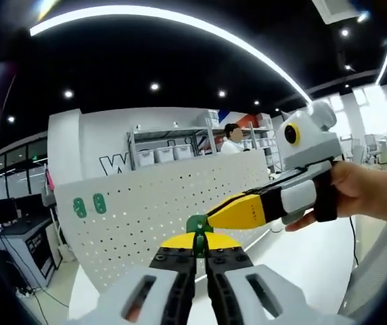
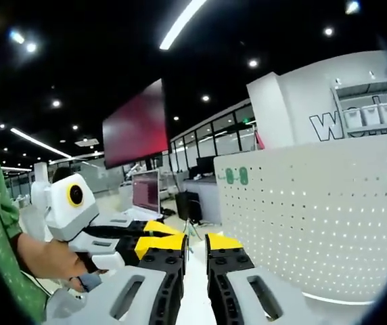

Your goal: Insert the hook assembly into the mounting plate slot until the hook locks in place.

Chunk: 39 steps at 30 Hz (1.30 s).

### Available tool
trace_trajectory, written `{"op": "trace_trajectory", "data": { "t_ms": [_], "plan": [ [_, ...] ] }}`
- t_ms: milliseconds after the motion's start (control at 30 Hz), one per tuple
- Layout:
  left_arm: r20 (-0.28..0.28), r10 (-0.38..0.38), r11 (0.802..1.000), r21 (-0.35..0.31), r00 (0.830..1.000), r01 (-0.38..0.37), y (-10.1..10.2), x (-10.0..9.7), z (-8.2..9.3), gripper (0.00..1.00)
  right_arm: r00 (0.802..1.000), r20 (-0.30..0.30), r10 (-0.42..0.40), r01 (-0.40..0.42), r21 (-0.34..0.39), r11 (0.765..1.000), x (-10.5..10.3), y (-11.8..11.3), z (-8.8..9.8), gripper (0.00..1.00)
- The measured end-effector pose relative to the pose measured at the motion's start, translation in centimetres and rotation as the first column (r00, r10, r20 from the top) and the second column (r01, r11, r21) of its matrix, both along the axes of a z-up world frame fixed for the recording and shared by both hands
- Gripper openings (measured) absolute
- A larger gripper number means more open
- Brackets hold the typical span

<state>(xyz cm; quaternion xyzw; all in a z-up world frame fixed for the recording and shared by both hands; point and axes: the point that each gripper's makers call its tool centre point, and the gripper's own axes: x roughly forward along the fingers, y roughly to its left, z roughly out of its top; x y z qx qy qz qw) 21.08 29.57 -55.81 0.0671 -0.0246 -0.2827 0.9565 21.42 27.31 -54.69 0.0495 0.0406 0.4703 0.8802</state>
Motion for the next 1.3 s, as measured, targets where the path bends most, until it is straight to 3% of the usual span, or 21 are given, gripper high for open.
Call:
{"op": "trace_trajectory", "data": {
  "t_ms": [267,467,700,1067,1300],
  "plan": [
    [-0.051,0.013,0.996,-0.086,0.999,-0.018,0.4,0.4,-0.2,0.03,0.998,0.038,-0.056,0.058,-0.057,0.997,0.3,-1.8,0.0,0.12],
    [-0.065,0.022,0.995,-0.091,0.998,-0.027,0.3,0.5,-0.5,0.04,0.991,0.095,-0.095,0.106,-0.119,0.987,0.2,-3.0,0.3,0.13],
    [-0.081,0.023,0.994,-0.102,0.996,-0.031,-0.4,0.7,-0.4,0.04,0.988,0.104,-0.116,0.131,-0.151,0.980,0.0,-4.3,0.5,0.15],
    [-0.069,0.072,0.988,-0.130,0.995,-0.081,-0.3,2.0,2.6,0.04,0.983,0.105,-0.149,0.163,-0.147,0.976,-0.3,-6.9,2.1,0.18],
    [-0.053,0.145,0.979,-0.139,0.988,-0.151,0.6,3.5,4.1,0.04,0.984,0.111,-0.140,0.158,-0.171,0.972,-0.7,-8.5,2.9,0.21]
  ]
}}
